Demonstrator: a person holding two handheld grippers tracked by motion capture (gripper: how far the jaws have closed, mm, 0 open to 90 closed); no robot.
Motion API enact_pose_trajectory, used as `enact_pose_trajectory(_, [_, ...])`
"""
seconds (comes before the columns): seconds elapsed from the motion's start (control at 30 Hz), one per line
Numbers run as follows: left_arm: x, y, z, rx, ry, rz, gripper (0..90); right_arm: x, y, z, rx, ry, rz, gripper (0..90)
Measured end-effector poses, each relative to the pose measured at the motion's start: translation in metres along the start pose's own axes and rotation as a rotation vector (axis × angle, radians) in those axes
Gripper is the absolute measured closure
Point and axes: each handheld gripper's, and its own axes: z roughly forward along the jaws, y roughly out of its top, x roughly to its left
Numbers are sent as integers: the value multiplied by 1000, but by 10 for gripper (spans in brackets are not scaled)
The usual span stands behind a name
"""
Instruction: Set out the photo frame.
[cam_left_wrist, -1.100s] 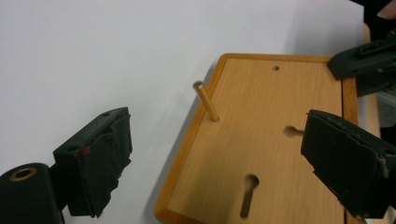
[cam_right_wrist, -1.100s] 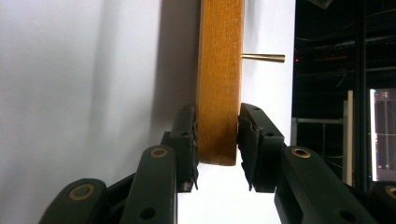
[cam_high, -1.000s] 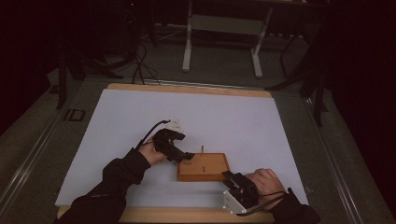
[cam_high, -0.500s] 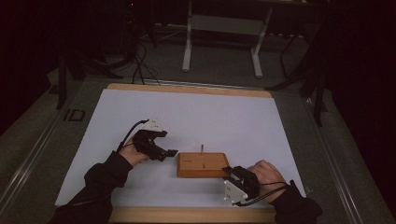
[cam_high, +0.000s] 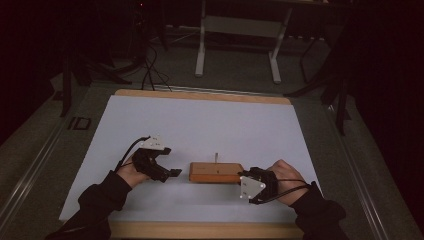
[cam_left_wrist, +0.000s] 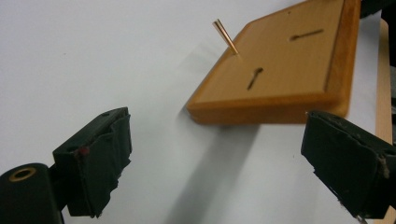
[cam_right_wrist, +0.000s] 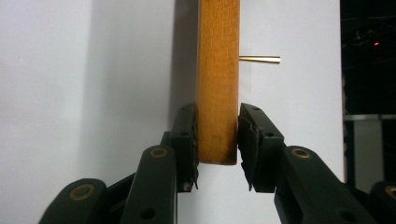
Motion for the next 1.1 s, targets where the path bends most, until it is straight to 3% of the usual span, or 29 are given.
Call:
enact_pose_trajectory(0.2, [-2,-9,-2,-21,-13,-20,91,-12,-2,0,-14,35,33,687])
enact_pose_trajectory(0.3, [-10,-20,2,-51,-1,25,91,-27,-3,0,-21,80,66,693])
enact_pose_trajectory(0.43, [-19,-28,4,-96,14,68,88,-42,-4,0,-20,96,84,701])
enact_pose_trajectory(0.7, [-20,-33,7,-99,10,50,87,-70,-10,7,-38,157,148,696])
enact_pose_trajectory(1.0, [-18,-35,13,-92,0,35,88,-102,-16,21,-23,226,216,682])
enact_pose_trajectory(1.1, [-18,-36,14,-85,2,35,88,-112,-18,28,-14,229,226,673])
